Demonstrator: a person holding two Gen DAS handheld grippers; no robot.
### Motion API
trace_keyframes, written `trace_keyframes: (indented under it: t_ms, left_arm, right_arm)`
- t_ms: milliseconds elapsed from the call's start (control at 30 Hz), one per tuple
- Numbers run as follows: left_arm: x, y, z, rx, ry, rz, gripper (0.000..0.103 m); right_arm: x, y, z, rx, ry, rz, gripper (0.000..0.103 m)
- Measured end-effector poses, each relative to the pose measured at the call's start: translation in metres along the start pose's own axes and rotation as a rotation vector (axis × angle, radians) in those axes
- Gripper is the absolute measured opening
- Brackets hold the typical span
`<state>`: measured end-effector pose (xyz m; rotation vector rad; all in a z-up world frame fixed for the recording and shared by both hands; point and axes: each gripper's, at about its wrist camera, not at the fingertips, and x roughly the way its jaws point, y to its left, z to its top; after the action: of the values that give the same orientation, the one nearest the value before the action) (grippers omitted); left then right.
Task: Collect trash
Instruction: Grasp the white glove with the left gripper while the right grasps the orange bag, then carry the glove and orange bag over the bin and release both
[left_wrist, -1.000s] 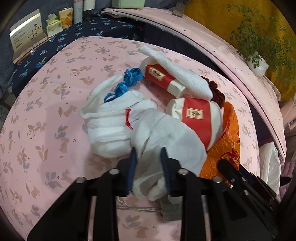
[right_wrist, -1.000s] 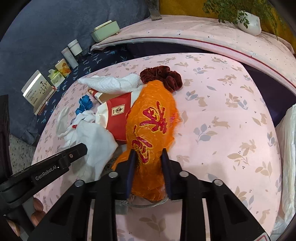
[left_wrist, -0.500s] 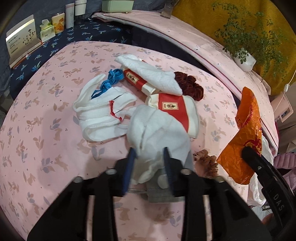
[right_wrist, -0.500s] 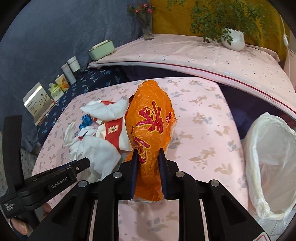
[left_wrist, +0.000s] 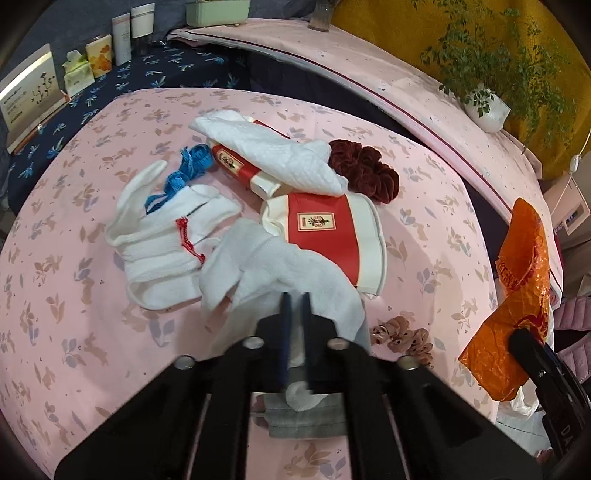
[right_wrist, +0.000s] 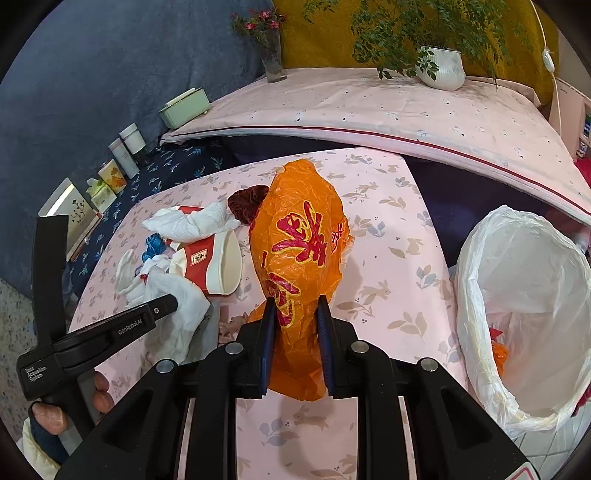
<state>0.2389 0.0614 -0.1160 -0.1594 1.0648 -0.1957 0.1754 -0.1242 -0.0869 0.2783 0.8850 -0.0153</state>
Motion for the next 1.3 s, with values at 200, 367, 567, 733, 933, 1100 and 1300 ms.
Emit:
trace_keyframes:
  t_ms: [200,367,567,733,933,1100,1300]
  left_arm:
    - [-0.028,-0.017,-0.005,0.046,-0.064,-0.039,0.0]
    - [-0.046,-0.034,-0.008,0.069,-0.087,-0.055,0.001]
    - [-0.032,-0.005,-0.008,-0.064,-0.076,0.024,0.072]
    - [-0.013,0.017,0.003,-0.131,-0.058,0.051,0.078]
    - [0.015,0.02,0.016,-0.106,-0.014,0.048,0.04]
    - [0.011,0.011,0.01,-0.071,-0.009,0.021,0.018]
    - [-0.027,-0.005,0.0,-0.029,-0.052,-0.047,0.016]
  right_arm:
    - [-0.011,0.0,-0.002,0.001,-0.001,0.004,0.02]
    - [-0.026,-0.003,-0.003,0.001,-0.022,0.003,0.02]
    - [-0.033,-0.009,-0.005,0.003,-0.025,-0.011,0.021]
    - [-0.025,-0.01,-0.006,0.006,-0.008,-0.008,0.021]
    - [-0.009,-0.007,-0.003,-0.006,0.013,-0.012,0.021]
    - [-0.005,-0.006,-0.005,-0.012,0.023,-0.013,0.021]
    - [-0.016,-0.007,-0.005,-0.013,0.005,-0.007,0.021]
